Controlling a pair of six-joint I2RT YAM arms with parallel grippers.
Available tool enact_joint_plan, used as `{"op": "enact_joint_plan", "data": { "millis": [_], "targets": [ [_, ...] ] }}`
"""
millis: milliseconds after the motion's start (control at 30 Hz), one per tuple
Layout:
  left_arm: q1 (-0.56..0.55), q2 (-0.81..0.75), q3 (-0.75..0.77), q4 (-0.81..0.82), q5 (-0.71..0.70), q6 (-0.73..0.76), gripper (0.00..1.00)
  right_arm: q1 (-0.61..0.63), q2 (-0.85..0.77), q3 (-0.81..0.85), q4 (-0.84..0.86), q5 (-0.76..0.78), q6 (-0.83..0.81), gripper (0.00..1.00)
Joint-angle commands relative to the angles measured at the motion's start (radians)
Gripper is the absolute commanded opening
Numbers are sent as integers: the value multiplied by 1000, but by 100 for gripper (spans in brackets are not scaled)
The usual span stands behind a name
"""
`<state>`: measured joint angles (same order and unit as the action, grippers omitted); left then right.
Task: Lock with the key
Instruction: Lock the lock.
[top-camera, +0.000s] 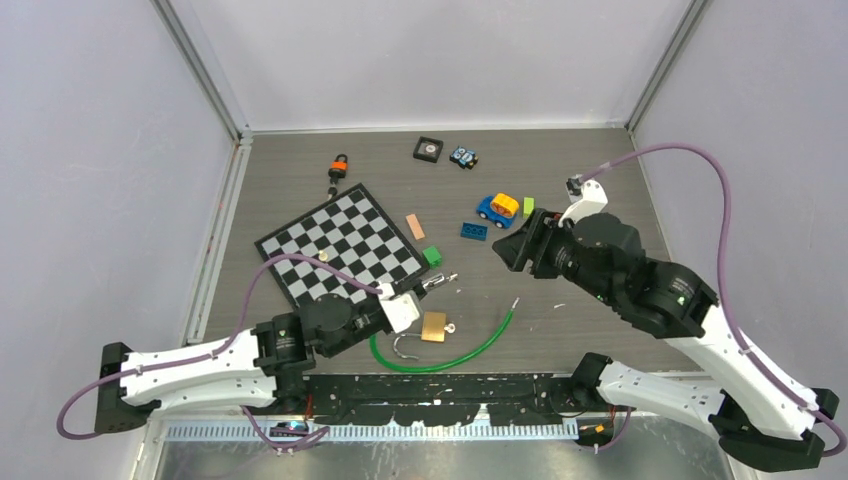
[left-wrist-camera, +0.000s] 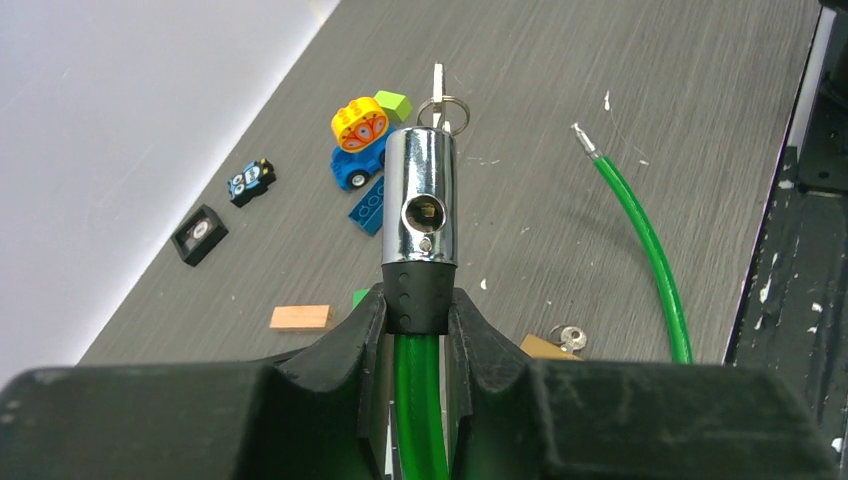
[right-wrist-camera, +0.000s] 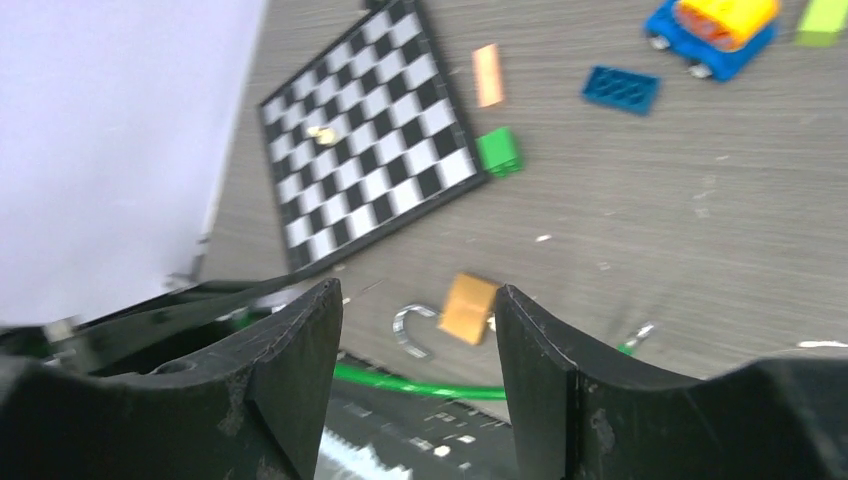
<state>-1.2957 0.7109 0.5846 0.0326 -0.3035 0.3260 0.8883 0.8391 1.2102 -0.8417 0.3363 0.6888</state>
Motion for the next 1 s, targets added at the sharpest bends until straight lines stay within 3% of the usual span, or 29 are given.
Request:
{"op": "enact_joint_plan", "data": {
  "millis": [0, 133, 400, 967],
  "targets": [
    [-4, 19, 32, 56, 20, 60, 0, 5, 40, 77, -65, -228, 206, 62],
    [-2, 44, 48, 53, -8, 131, 0, 5, 28, 27, 31, -391, 378, 61],
    [-3, 105, 76, 79, -106, 322, 0, 5, 23, -124, 224, -529, 650, 61],
    [-3, 56, 50, 78, -60, 344, 0, -6, 74, -292, 470, -551, 792, 63]
  ]
}}
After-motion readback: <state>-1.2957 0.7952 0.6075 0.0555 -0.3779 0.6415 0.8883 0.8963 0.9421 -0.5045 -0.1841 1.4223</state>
